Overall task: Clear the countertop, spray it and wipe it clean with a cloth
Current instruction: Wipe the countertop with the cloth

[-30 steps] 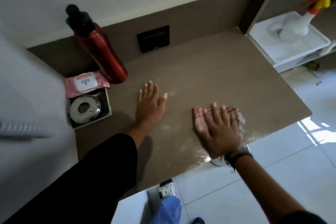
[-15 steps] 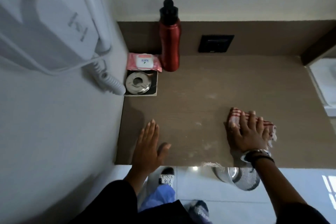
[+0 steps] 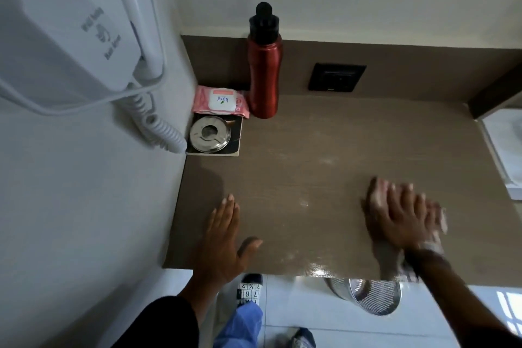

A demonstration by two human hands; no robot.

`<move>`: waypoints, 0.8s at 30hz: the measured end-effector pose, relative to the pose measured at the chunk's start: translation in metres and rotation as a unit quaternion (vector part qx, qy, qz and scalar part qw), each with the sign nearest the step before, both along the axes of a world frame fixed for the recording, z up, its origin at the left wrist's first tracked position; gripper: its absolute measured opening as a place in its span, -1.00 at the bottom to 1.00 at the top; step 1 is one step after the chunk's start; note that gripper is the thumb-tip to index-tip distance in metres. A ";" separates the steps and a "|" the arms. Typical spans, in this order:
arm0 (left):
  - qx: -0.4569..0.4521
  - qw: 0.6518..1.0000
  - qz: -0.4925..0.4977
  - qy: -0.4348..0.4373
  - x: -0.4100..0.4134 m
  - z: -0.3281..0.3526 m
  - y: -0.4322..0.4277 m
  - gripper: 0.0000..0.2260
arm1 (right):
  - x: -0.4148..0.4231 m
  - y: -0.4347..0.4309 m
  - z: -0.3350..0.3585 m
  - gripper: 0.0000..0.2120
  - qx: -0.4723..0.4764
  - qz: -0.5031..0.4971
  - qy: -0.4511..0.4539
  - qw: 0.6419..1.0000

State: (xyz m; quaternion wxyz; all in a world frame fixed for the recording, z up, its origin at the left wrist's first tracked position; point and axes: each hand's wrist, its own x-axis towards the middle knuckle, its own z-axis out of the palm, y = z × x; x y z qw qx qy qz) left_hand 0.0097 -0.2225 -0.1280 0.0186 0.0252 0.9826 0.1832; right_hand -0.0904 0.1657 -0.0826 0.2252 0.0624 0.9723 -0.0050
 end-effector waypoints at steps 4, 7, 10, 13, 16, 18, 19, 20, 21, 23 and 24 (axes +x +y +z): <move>-0.005 1.000 0.000 0.014 0.002 -0.001 0.000 -0.20 | -0.113 -0.087 0.004 -0.23 -0.041 0.023 0.072 0.996; -0.019 1.000 0.001 0.003 0.001 0.008 0.002 -0.19 | -0.076 -0.160 0.000 -0.30 -0.063 0.190 0.073 0.977; -0.026 1.000 -0.007 -0.014 -0.002 0.011 0.004 -0.18 | 0.030 -0.147 -0.012 -0.31 -0.098 0.296 0.085 0.946; -0.024 0.999 -0.012 -0.018 0.001 0.005 0.000 -0.17 | 0.115 -0.081 -0.015 -0.27 -0.115 0.318 0.045 0.940; -0.035 0.999 -0.010 -0.027 0.000 0.003 0.000 -0.13 | 0.085 -0.037 -0.010 -0.28 -0.066 0.236 0.043 0.968; -0.035 0.999 -0.006 -0.037 0.000 0.002 0.001 -0.11 | 0.030 -0.046 -0.004 -0.22 -0.034 0.138 0.058 0.988; -0.039 0.998 -0.004 -0.041 0.000 0.001 0.001 -0.10 | 0.002 -0.058 -0.003 -0.19 -0.043 0.087 0.072 0.993; -0.045 0.998 -0.003 -0.044 -0.001 0.000 0.001 -0.09 | -0.025 -0.073 -0.003 -0.16 -0.058 0.054 0.081 0.994; -0.052 0.998 -0.002 -0.046 -0.001 -0.001 0.001 -0.08 | -0.046 -0.091 -0.002 -0.13 -0.075 0.038 0.082 0.993; -0.060 0.997 -0.001 -0.047 -0.001 -0.001 0.001 -0.06 | -0.063 -0.129 -0.001 -0.11 -0.098 0.058 0.068 0.991; -0.061 0.997 -0.001 -0.048 -0.001 -0.001 0.001 -0.06 | -0.058 -0.143 -0.002 -0.12 -0.100 0.089 0.066 0.989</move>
